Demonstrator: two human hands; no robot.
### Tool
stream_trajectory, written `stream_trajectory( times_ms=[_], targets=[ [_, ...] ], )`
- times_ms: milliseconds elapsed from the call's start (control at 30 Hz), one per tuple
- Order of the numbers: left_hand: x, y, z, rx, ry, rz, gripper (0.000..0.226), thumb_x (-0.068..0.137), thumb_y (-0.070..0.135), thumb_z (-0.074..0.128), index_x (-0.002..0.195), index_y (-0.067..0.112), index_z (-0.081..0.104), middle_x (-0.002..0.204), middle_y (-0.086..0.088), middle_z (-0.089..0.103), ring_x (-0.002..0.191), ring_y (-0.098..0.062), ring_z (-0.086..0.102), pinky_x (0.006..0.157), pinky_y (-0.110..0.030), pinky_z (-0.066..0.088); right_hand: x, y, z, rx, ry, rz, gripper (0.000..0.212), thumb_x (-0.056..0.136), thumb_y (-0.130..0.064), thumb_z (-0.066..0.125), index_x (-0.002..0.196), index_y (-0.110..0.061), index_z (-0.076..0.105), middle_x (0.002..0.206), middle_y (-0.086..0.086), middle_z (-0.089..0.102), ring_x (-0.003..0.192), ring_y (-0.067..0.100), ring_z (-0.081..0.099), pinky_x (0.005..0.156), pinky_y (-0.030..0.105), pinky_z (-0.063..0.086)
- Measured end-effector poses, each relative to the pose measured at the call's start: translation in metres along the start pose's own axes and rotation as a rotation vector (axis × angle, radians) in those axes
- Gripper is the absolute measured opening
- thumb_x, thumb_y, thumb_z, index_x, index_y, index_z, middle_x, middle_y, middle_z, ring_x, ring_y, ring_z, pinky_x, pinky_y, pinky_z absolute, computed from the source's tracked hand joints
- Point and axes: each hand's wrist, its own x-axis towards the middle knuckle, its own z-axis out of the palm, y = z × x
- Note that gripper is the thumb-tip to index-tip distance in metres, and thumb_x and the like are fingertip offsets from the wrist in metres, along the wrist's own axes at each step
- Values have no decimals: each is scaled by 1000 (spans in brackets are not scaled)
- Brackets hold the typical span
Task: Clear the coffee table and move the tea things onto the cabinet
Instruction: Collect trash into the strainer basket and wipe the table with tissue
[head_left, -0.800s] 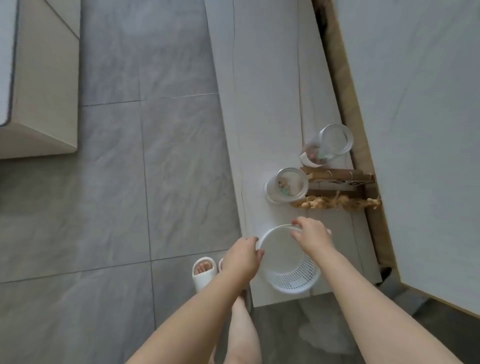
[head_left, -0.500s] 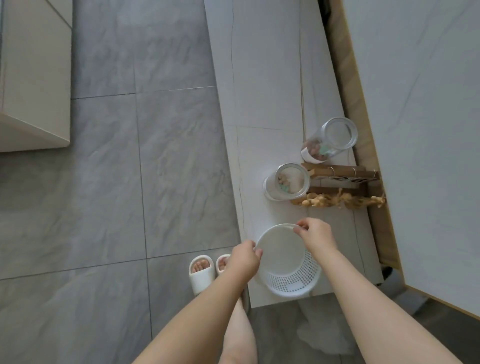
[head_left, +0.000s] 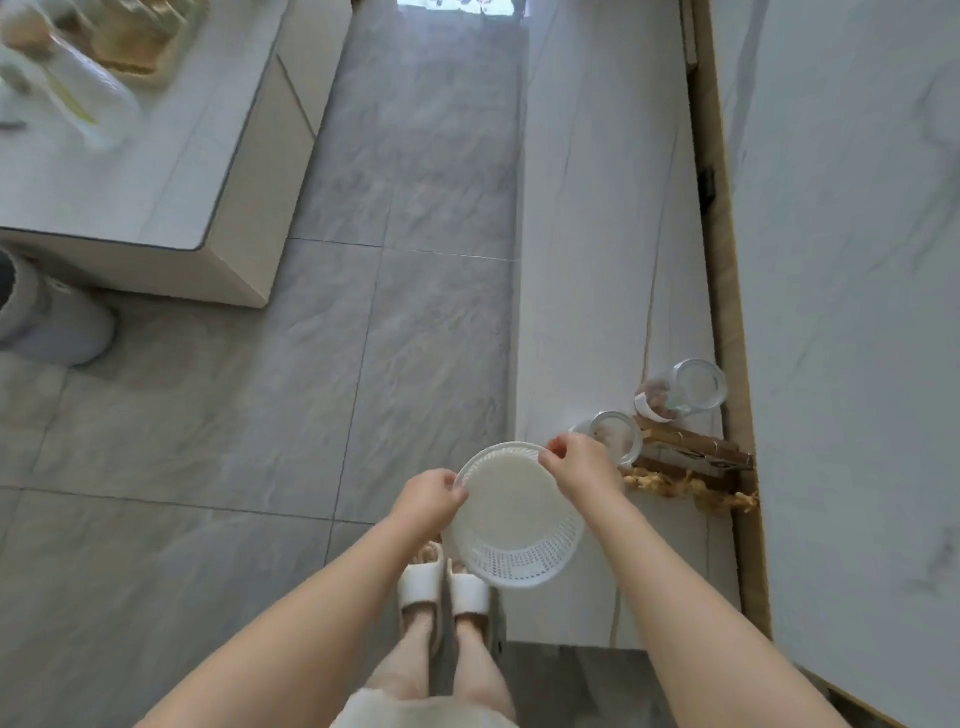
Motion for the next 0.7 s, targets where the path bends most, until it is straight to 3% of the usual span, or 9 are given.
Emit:
stream_trajectory(
  times_ms=[67,167,433,567,700],
  targets=[
    [-22,-3,-30,-42,62,5,26,94,21,47,107,8,65,106,-14,68,99,-32,64,81,-42,56,-12,-33,-13,25,-12,-99,22,88,-28,53,103,-19,67,106,7,68,100,26,60,83,34,49],
    [-54,-10,-69,-179,168,-5,27,95,20,46,109,8,65,105,-14,67,93,-31,66,69,-41,59,-30,-78,-29,97,-19,-242,24,87,-26,56,107,-18,66,109,4,68,101,21,60,80,25,43],
    [-134,-51,-158,-556,441,-41,23,93,16,45,90,11,67,81,-11,65,68,-26,64,55,-37,58,-85,-190,-37,155,-8,-520,36,87,-22,58,122,-15,55,116,6,64,108,21,57,77,20,35],
    [-167,-84,-197,-656,577,-56,20,90,18,49,78,19,64,83,-12,68,71,-30,67,60,-42,60,-110,-242,-23,92,-63,-613,23,89,-18,51,110,-9,57,104,12,66,87,23,55,67,24,35],
    [-195,-126,-230,-756,696,-60,15,88,23,55,91,20,69,85,-9,71,76,-29,68,61,-42,60,-139,-291,1,113,-136,-652,19,88,-16,51,103,-7,60,93,13,63,78,28,60,67,42,56]
  ],
)
